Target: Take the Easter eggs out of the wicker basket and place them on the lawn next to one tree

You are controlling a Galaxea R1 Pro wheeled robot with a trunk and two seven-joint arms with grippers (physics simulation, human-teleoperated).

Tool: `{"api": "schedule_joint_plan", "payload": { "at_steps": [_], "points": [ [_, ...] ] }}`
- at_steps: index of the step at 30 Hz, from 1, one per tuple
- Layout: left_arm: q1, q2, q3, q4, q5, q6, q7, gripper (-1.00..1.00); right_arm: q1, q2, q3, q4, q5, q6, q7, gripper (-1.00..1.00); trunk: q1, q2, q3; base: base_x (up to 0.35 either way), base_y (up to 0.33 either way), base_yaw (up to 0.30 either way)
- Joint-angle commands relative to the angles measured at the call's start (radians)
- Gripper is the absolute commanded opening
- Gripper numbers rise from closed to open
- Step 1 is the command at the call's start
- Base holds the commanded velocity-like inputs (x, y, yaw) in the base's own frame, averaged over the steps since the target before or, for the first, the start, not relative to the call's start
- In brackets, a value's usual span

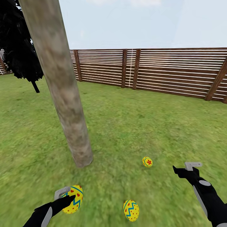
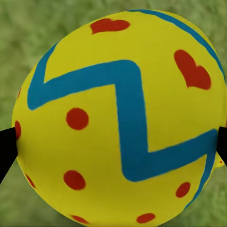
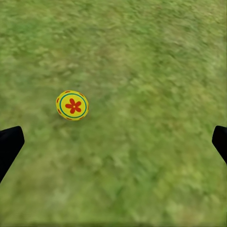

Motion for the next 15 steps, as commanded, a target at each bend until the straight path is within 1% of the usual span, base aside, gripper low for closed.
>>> {"api": "schedule_joint_plan", "payload": {
  "at_steps": [1, 15],
  "points": [
    [-0.001, -0.001, 0.007, -0.002, -0.004, 0.007, -0.008, -1.00, 0.000, 0.001, -0.003, -0.002, 0.008, 0.005, 0.008, 1.00, 0.004, -0.008, -0.004, 0.000, 0.000, 0.000],
    [-0.001, -0.002, 0.007, -0.002, -0.004, 0.007, -0.008, -1.00, 0.000, 0.001, -0.003, 0.000, 0.008, 0.006, 0.007, 1.00, 0.058, -0.106, -0.048, 0.000, 0.000, 0.000]
  ]
}}
